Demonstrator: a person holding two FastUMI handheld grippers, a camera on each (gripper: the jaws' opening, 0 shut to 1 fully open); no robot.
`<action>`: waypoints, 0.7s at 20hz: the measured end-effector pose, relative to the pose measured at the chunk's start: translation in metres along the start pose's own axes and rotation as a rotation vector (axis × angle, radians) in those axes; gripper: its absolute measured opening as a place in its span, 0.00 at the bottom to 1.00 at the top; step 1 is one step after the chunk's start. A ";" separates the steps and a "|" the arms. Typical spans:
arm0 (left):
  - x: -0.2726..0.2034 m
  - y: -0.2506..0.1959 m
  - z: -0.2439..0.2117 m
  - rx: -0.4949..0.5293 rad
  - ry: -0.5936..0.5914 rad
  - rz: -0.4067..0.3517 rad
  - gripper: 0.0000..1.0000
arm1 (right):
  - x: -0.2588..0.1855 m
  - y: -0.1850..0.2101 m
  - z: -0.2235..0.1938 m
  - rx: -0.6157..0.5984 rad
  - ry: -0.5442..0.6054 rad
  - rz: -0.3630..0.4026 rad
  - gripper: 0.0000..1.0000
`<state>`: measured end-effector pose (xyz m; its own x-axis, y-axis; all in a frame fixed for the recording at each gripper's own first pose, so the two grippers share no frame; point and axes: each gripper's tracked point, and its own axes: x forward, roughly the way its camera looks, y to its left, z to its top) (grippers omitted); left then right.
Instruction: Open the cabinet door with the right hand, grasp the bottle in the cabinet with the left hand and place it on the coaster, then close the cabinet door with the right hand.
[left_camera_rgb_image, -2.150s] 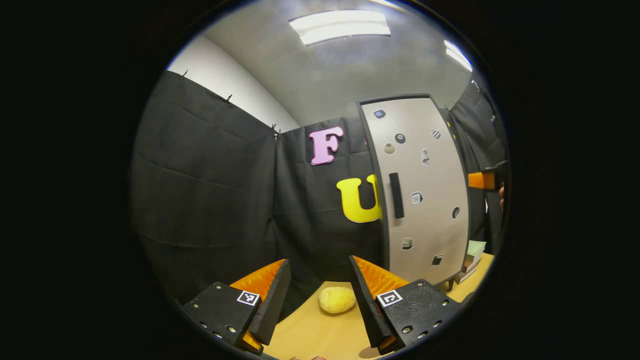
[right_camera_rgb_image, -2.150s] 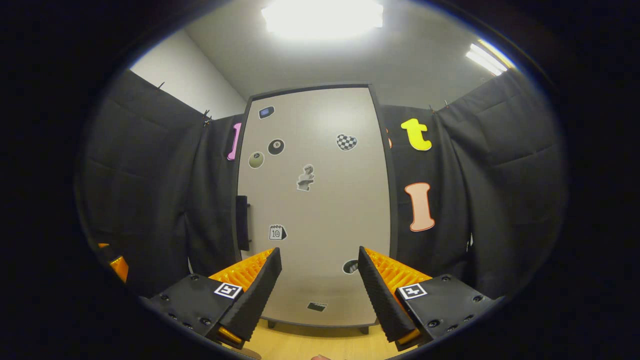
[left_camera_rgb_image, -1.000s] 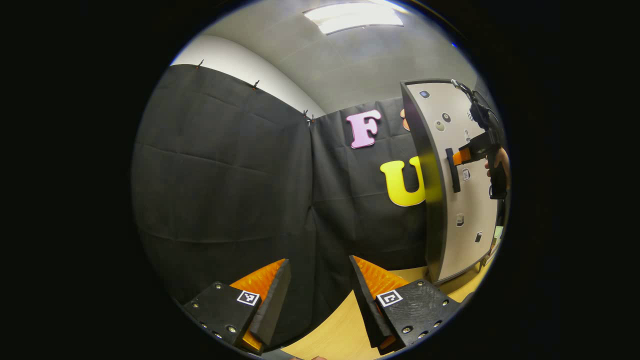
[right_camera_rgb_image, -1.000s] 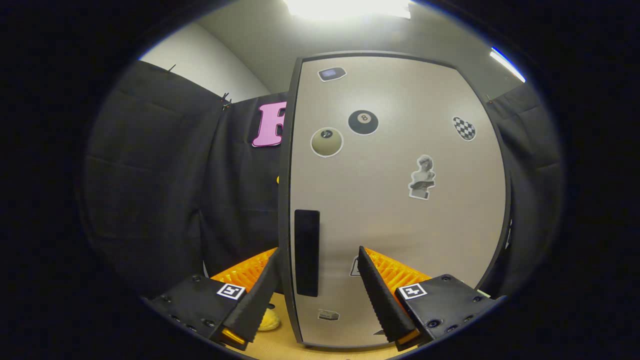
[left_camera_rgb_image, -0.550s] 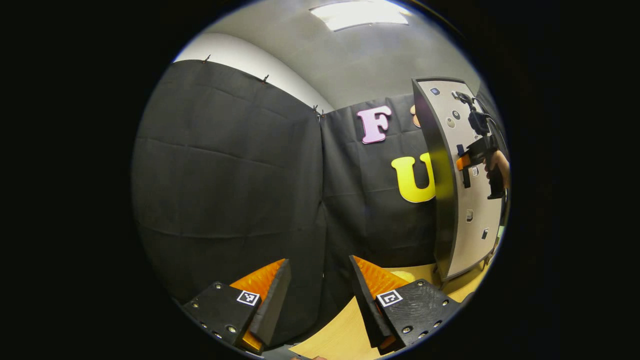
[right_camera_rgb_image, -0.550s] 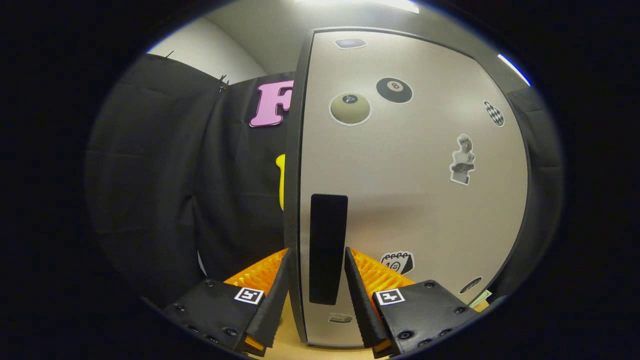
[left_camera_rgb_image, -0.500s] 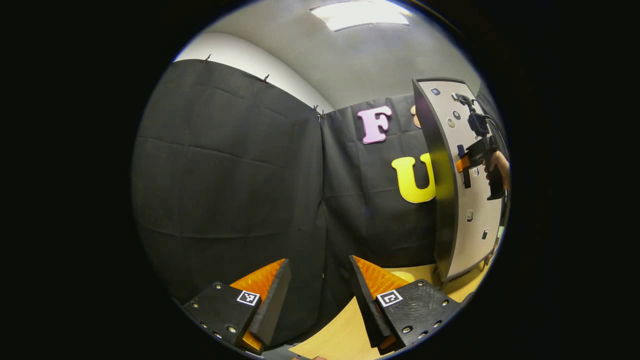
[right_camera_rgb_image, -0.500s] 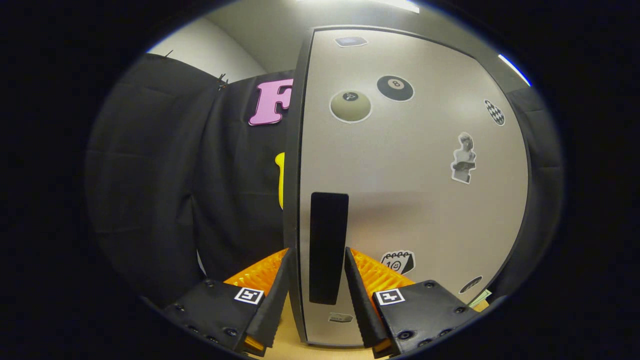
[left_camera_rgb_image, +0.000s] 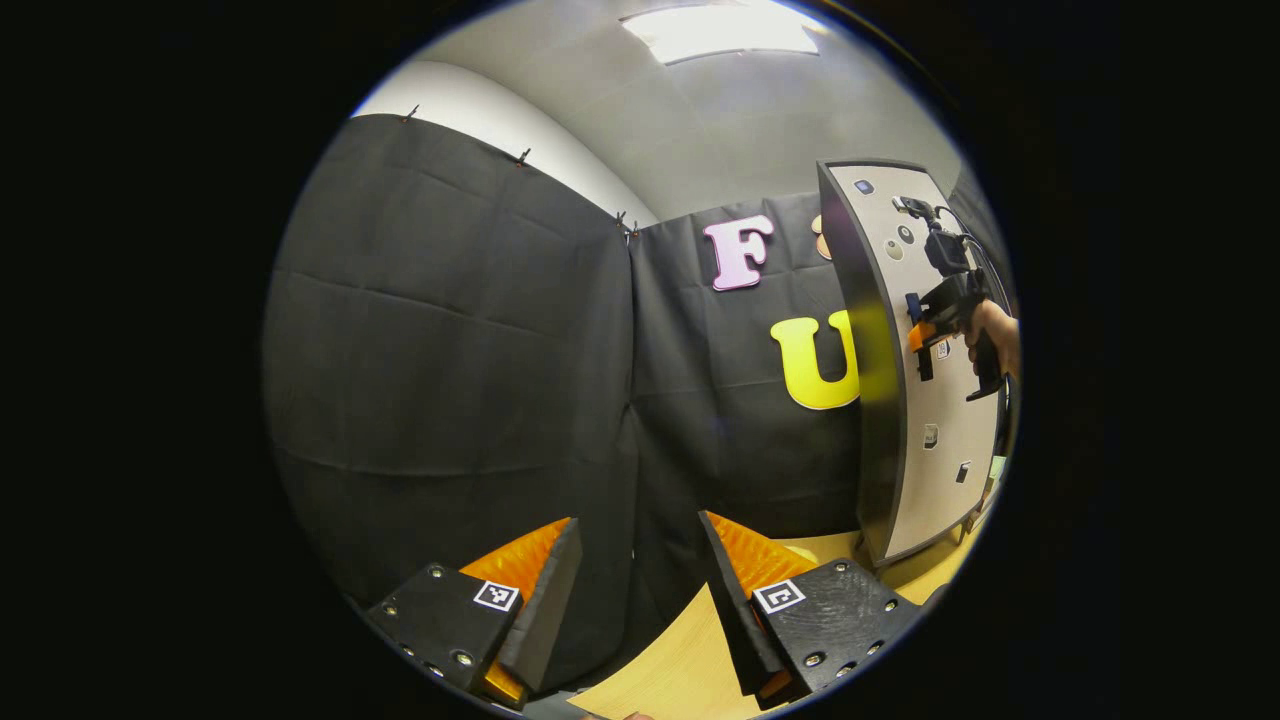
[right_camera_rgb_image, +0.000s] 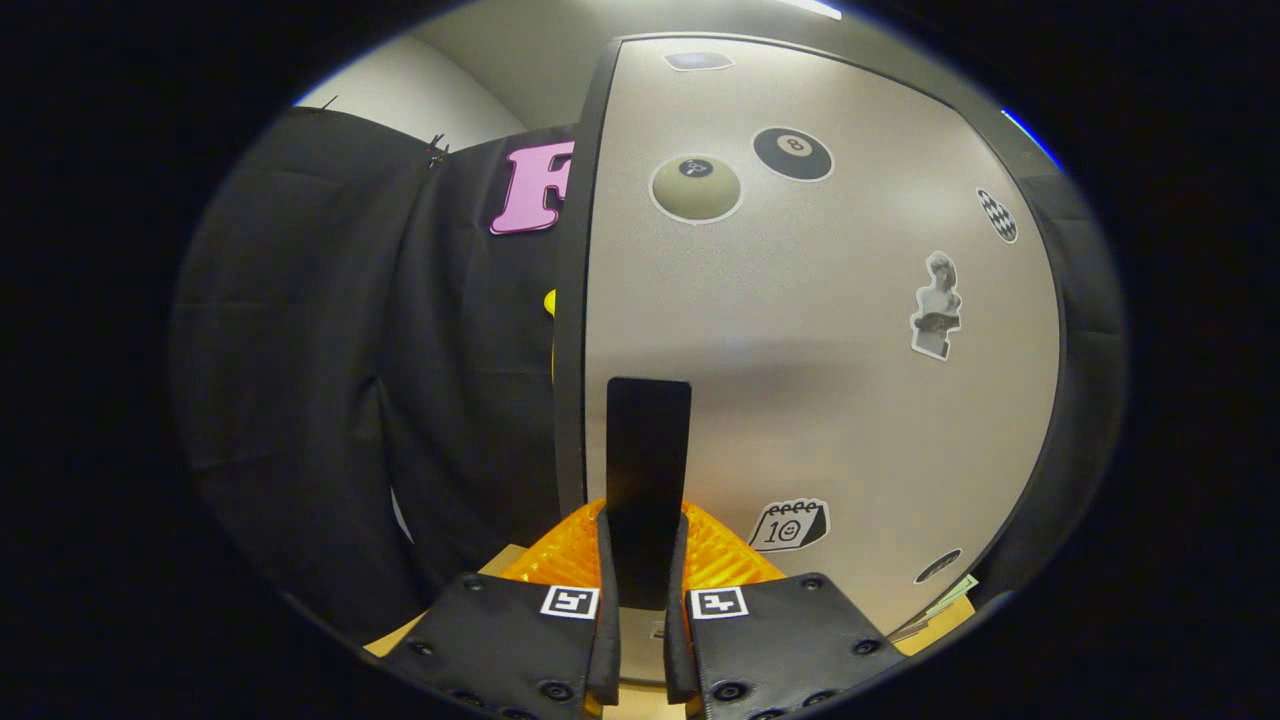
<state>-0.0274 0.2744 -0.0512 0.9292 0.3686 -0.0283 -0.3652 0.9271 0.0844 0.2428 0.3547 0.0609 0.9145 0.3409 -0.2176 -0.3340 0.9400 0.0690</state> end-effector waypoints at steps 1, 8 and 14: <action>0.000 -0.001 0.002 -0.003 0.000 -0.008 0.67 | -0.002 0.000 0.000 0.006 0.001 0.015 0.19; 0.011 -0.035 0.024 -0.008 -0.026 -0.073 0.67 | -0.033 0.003 0.000 0.004 0.007 0.103 0.19; -0.015 -0.072 0.040 -0.015 -0.044 -0.120 0.67 | -0.066 0.001 0.004 -0.004 0.004 0.170 0.19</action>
<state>-0.0130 0.1990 -0.0166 0.9678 0.2517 0.0062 -0.2515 0.9655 0.0678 0.1826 0.3334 0.0791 0.8438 0.4954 -0.2066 -0.4851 0.8686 0.1014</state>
